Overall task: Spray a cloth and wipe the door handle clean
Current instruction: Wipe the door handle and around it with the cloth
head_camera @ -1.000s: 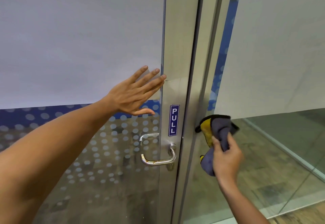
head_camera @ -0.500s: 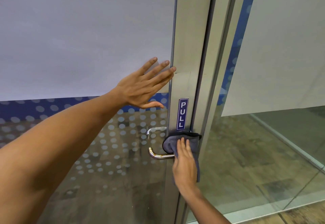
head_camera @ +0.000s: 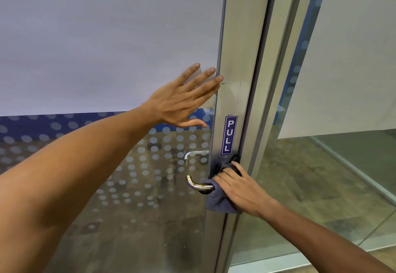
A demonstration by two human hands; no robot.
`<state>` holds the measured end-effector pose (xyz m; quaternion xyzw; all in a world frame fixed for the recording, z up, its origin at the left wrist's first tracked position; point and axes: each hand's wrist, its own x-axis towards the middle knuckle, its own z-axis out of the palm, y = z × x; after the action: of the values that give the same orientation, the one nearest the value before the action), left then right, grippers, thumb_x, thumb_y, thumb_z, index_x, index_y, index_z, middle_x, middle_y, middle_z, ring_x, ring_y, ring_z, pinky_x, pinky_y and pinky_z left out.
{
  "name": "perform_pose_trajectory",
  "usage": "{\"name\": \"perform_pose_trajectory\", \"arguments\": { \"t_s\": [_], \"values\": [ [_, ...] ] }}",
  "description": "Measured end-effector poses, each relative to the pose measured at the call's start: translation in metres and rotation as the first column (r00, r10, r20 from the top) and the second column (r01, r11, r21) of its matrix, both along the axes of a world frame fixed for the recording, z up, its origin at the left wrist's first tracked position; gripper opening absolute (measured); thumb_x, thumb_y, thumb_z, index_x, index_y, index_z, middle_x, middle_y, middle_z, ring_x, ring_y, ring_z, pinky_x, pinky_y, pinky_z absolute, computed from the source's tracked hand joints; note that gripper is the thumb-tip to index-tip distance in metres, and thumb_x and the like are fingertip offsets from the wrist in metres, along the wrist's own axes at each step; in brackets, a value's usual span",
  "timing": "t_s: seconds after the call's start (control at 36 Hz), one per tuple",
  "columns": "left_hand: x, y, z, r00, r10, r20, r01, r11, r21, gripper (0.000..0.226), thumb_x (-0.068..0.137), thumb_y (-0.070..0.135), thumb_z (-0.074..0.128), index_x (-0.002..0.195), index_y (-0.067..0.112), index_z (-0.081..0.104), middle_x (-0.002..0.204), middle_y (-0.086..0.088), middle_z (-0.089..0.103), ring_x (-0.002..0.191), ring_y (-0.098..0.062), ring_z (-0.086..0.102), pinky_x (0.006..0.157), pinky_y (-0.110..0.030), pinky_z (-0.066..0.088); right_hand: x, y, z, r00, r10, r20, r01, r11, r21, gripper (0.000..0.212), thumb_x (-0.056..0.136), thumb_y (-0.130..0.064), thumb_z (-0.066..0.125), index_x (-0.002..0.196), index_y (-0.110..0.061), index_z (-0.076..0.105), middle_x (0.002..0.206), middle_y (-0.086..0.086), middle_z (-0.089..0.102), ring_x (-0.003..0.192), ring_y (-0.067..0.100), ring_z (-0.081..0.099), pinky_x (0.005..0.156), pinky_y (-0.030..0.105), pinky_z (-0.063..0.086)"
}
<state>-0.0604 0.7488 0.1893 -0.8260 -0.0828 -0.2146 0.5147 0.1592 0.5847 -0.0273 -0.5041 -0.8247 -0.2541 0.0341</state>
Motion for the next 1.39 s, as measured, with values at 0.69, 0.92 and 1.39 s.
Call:
{"name": "perform_pose_trajectory", "arguments": {
  "t_s": [0.69, 0.92, 1.39],
  "values": [
    [0.0, 0.002, -0.002, 1.0, -0.027, 0.005, 0.027, 0.998, -0.048, 0.104, 0.098, 0.081, 0.016, 0.164, 0.0, 0.009, 0.173, -0.02, 0.009, 0.16, -0.04, 0.007, 0.13, -0.056, 0.004, -0.156, 0.047, 0.007, 0.81, -0.498, -0.309, 0.498, 0.863, -0.086, 0.016, 0.086, -0.027, 0.072, 0.08, -0.02, 0.059, 0.059, 0.001, 0.066, 0.054, 0.024, 0.065, 0.051, 0.036, 0.047],
    [0.0, 0.002, -0.002, 1.0, -0.02, 0.012, 0.02, 0.999, -0.043, 0.105, 0.098, 0.081, 0.02, 0.164, 0.0, 0.01, 0.173, -0.02, 0.007, 0.16, -0.039, 0.005, 0.13, -0.057, 0.005, -0.138, 0.043, -0.002, 0.911, -0.213, -0.354, 0.287, 0.943, 0.171, 0.028, 0.1, -0.036, 0.046, 0.076, -0.026, 0.057, 0.062, -0.008, 0.063, 0.059, 0.015, 0.059, 0.06, 0.031, 0.049],
    [0.002, 0.006, -0.004, 1.0, -0.027, 0.008, 0.027, 0.999, -0.039, 0.106, 0.097, 0.081, 0.024, 0.163, -0.002, 0.016, 0.173, -0.02, 0.007, 0.16, -0.039, 0.005, 0.129, -0.058, 0.005, -0.077, 0.02, 0.042, -0.516, 0.142, -0.844, 0.268, 0.964, -0.001, 0.036, 0.105, -0.008, 0.04, 0.077, -0.023, 0.056, 0.073, -0.006, 0.057, 0.073, 0.009, 0.056, 0.075, 0.03, 0.049]
  ]
}}
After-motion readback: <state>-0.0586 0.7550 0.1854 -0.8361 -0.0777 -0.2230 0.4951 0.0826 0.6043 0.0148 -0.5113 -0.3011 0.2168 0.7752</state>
